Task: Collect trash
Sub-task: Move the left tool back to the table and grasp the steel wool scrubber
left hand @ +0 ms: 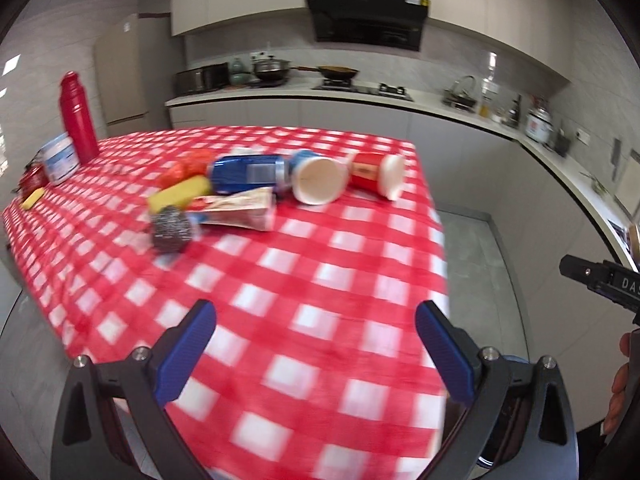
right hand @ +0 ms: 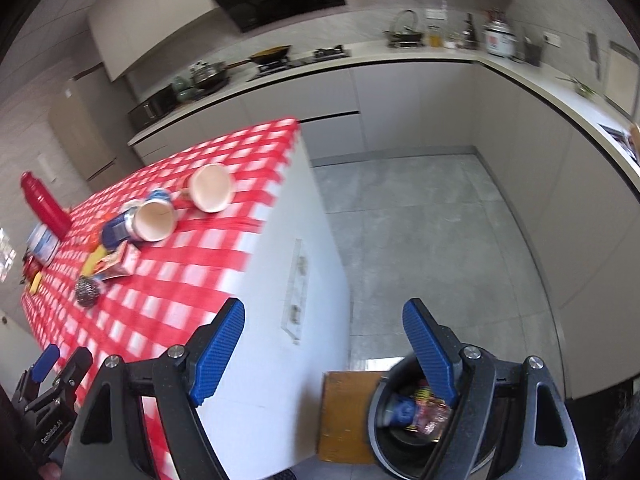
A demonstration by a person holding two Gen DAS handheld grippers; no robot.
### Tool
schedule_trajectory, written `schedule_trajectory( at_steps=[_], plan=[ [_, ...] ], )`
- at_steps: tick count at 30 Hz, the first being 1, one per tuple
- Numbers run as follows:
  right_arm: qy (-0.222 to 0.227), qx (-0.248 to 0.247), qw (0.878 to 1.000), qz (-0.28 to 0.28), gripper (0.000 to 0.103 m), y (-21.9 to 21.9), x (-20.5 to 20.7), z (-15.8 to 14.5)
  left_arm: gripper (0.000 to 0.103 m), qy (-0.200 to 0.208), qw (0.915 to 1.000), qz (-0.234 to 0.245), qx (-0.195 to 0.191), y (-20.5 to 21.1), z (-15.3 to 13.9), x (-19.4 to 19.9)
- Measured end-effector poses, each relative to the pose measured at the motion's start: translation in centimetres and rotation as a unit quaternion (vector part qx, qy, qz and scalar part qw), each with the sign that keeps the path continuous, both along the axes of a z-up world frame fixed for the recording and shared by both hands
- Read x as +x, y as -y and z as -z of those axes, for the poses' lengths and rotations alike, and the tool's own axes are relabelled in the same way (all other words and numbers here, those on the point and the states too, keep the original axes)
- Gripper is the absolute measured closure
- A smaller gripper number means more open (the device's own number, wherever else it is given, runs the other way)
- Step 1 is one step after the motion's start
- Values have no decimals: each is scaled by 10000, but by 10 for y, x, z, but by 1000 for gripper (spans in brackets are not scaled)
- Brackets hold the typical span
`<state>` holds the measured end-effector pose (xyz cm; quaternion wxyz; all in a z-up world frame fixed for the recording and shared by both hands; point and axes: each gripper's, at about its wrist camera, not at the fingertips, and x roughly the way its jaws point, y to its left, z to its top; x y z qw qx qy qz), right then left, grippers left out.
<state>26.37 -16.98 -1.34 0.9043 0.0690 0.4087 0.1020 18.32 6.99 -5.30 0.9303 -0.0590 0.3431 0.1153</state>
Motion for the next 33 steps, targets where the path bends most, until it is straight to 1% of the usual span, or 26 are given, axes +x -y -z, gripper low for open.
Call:
schedule_trajectory(
  at_steps=[4, 10, 17, 21, 23, 25, 27, 30, 33],
  plan=[
    [46, -81, 9998, -180, 20, -33, 1, -3, 3, 42, 9999, -120, -26, -29, 1, -6],
    [48, -198, 9993, -302, 20, -68, -2, -4, 3, 59, 9997, -233, -94, -68, 1, -7],
    [30, -280, 9989, -374, 20, -111, 1, -3, 3, 48, 9995, -279, -170, -117, 5, -2],
    [3, -307, 9987, -408, 20, -133, 4, -1, 3, 12, 9995, -245, -185, -136, 9, 4],
    [-6, -294, 9987, -408, 20, -143, 6, 0, 3, 63, 9994, -314, -163, -147, 9, 6],
    [-3, -289, 9988, -391, 20, -151, 9, 0, 3, 131, 9990, -356, -227, -160, 10, 7],
    [3, -292, 9990, -348, 20, -157, 12, 0, 3, 119, 9989, -337, -286, -175, 13, 12],
    [-18, -300, 9992, -264, 20, -166, 18, 3, 3, 71, 9989, -174, -436, -188, 20, 24],
    [-80, -335, 9992, -212, 20, -174, 24, 9, 5, -75, 9985, -6, -543, -195, 31, 41]
  ],
)
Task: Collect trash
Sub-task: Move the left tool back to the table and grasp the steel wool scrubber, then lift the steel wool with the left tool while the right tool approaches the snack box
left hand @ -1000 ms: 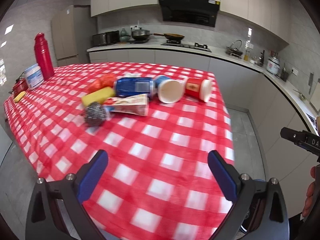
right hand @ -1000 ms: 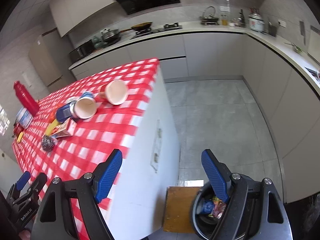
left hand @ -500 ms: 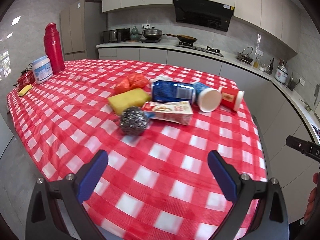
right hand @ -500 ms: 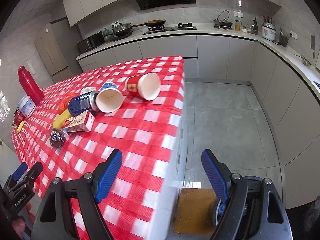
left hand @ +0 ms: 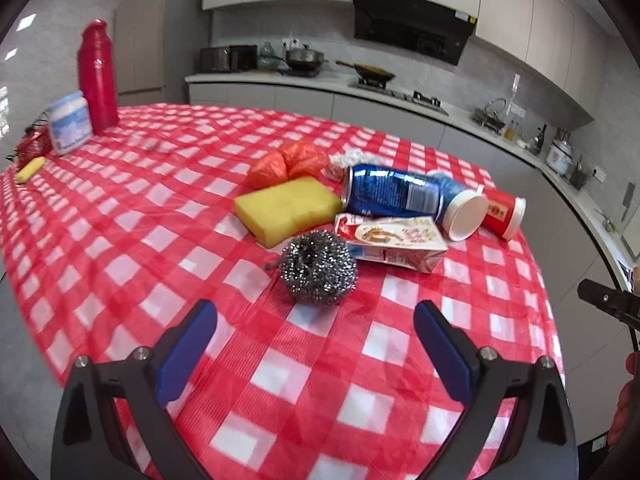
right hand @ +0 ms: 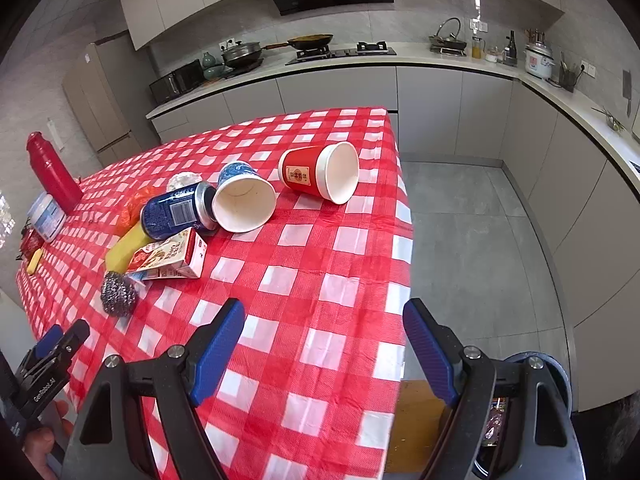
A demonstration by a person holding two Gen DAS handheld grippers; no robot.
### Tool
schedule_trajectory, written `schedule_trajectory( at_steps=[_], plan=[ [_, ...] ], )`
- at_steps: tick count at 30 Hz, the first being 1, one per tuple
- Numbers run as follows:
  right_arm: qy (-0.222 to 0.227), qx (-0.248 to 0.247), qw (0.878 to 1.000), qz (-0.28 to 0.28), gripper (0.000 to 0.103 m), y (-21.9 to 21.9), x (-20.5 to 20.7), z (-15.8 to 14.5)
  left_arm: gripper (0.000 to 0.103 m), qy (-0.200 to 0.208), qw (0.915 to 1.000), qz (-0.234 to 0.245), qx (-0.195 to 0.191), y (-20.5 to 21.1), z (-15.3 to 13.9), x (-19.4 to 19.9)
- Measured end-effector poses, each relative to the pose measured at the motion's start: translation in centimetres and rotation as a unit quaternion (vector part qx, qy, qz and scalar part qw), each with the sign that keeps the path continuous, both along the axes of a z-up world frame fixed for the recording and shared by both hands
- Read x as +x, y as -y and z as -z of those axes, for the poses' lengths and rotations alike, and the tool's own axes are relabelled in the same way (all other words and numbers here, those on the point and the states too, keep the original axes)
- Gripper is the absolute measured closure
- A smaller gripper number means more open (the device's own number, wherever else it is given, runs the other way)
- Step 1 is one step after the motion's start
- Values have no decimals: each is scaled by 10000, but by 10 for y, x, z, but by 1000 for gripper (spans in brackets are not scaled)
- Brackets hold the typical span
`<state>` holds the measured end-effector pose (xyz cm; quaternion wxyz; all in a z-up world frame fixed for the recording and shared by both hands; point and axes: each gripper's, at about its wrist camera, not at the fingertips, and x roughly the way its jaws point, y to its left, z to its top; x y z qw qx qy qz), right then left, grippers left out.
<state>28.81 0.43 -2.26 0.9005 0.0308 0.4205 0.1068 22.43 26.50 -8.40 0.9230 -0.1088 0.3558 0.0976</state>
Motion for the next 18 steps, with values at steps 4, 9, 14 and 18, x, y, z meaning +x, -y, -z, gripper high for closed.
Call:
schedule_trajectory(
  at_steps=[4, 9, 14, 18],
  plan=[
    [-90, -41, 9999, 41, 20, -11, 7, 10, 5, -196, 9997, 164, 1, -5, 13, 27],
    [-152, -84, 9998, 136, 20, -19, 15, 18, 8, -336, 9989, 332, -3, -13, 22, 51],
    [-197, -55, 9995, 224, 20, -26, 23, 21, 28, -618, 9962, 607, -62, -14, 35, 67],
    [-215, -54, 9995, 228, 20, -34, 29, 21, 46, -600, 9953, 728, -200, -19, 37, 67]
  ],
)
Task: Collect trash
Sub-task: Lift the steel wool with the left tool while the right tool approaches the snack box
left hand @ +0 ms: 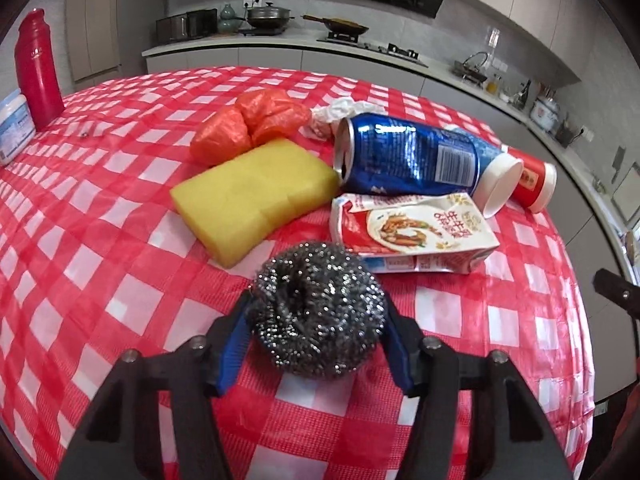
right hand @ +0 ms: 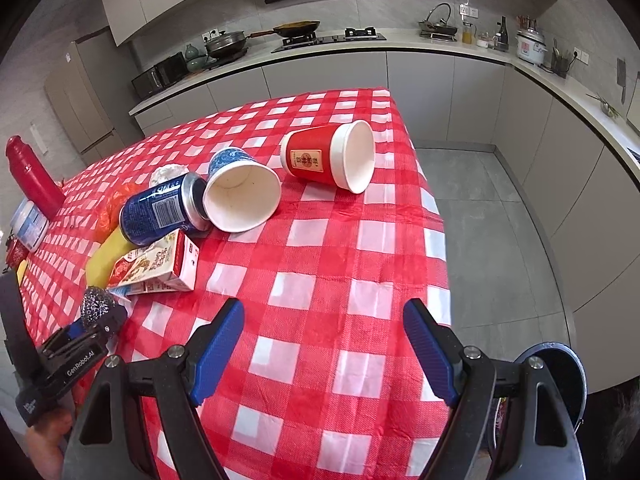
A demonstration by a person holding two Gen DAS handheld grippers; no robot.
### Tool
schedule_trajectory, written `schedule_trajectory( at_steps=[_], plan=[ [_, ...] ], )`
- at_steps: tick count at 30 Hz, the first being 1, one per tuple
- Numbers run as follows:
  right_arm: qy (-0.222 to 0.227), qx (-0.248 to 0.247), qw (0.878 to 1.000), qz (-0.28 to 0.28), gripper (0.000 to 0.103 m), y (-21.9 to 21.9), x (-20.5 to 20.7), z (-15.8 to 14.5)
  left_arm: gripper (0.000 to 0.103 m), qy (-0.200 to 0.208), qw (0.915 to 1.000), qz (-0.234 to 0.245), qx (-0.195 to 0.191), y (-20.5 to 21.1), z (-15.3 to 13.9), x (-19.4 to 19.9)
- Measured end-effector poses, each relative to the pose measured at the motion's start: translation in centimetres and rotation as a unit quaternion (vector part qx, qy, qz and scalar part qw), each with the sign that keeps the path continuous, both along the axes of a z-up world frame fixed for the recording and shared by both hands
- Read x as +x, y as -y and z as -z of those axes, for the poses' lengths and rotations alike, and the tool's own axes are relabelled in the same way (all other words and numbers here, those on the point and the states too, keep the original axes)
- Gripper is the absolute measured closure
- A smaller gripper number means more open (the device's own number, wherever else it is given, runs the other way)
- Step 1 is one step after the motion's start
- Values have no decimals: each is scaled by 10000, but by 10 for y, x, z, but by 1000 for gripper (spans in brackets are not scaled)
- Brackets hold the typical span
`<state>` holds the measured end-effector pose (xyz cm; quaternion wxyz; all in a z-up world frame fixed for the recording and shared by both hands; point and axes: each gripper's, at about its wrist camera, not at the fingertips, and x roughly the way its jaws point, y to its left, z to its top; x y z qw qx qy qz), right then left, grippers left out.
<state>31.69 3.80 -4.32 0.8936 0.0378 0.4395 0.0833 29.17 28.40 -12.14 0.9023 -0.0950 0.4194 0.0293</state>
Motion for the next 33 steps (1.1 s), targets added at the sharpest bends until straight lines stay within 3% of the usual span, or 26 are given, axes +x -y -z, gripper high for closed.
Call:
schedule_trajectory(
  at_steps=[12, 20, 25, 30, 33],
  plan=[
    [-77, 30, 9994, -340, 20, -55, 22, 8, 47, 235, 9996, -136, -38, -35, -21, -11],
    [-465, -186, 9983, -297, 20, -85, 59, 46, 47, 281, 9991, -312, 114, -60, -24, -24],
    [-341, -138, 9947, -956, 20, -124, 31, 47, 47, 207, 9980, -592, 119, -80, -16, -33],
    [-186, 9, 9793, -2016, 20, -169, 0, 42, 47, 243, 9950, -957, 122, -91, -13, -50],
    [-112, 51, 9730, -2304, 20, -183, -4, 36, 47, 202, 9938, -1086, 95, -97, -10, -57]
  ],
)
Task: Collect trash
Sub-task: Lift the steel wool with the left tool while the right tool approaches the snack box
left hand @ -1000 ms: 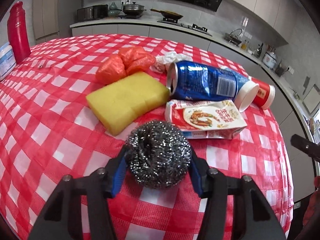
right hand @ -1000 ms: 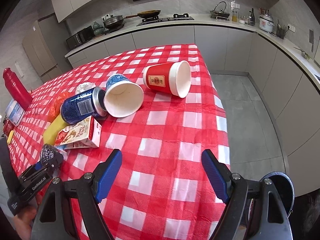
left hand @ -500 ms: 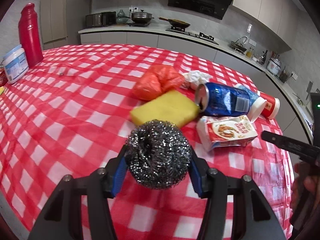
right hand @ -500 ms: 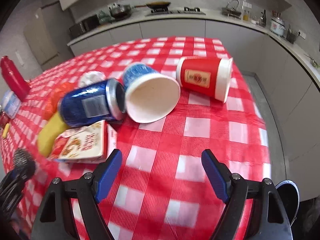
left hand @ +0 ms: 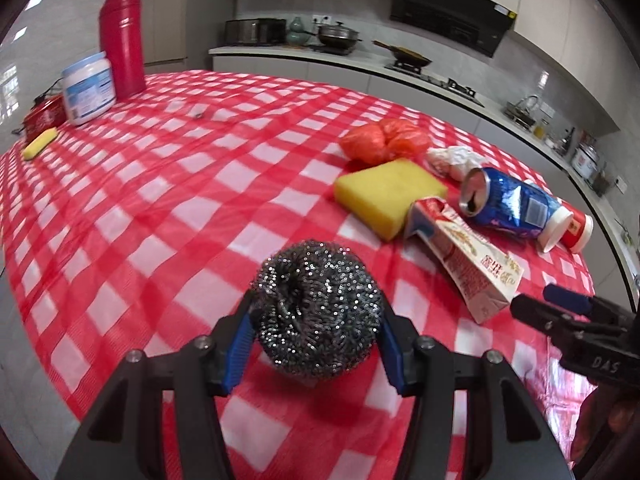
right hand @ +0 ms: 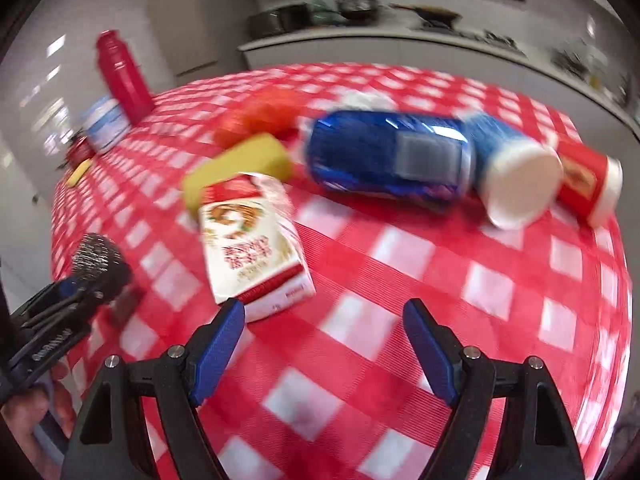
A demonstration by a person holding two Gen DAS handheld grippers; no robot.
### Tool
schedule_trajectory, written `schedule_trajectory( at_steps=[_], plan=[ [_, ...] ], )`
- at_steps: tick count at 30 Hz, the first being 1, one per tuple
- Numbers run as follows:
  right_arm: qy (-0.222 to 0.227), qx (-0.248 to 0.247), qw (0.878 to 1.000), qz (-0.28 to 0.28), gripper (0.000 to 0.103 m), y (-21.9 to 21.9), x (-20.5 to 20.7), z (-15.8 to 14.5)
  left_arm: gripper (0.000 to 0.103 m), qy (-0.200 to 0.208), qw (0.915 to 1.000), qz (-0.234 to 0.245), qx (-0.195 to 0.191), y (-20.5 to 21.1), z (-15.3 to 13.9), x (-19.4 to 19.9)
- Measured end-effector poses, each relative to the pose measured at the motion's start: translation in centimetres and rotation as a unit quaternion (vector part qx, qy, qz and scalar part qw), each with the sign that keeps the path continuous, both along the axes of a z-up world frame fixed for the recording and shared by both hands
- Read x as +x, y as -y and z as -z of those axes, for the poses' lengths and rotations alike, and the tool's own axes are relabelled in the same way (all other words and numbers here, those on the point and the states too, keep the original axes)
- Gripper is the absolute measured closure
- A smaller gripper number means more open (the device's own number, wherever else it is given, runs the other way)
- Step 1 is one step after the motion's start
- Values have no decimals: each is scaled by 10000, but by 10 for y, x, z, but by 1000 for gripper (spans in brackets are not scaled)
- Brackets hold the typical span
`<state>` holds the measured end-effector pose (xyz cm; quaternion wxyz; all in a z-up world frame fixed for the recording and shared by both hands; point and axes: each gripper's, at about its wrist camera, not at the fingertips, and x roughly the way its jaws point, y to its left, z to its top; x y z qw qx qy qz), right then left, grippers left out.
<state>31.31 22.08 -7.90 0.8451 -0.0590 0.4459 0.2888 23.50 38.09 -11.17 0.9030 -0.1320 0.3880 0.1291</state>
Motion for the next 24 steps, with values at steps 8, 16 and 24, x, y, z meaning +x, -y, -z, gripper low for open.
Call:
schedule_trajectory(
  at_steps=[8, 16, 24],
  plan=[
    [-101, -105, 9985, -536, 15, -39, 15, 0, 47, 10, 9999, -141, 8, -15, -1, -13],
    [43, -252, 9987, -440, 14, -69, 25, 0, 47, -9, 9998, -172, 34, -31, -1, -9],
    [-142, -406, 9988, -236, 14, -93, 46, 11, 47, -63, 9999, -114, 6, -45, 3, 6]
  ],
)
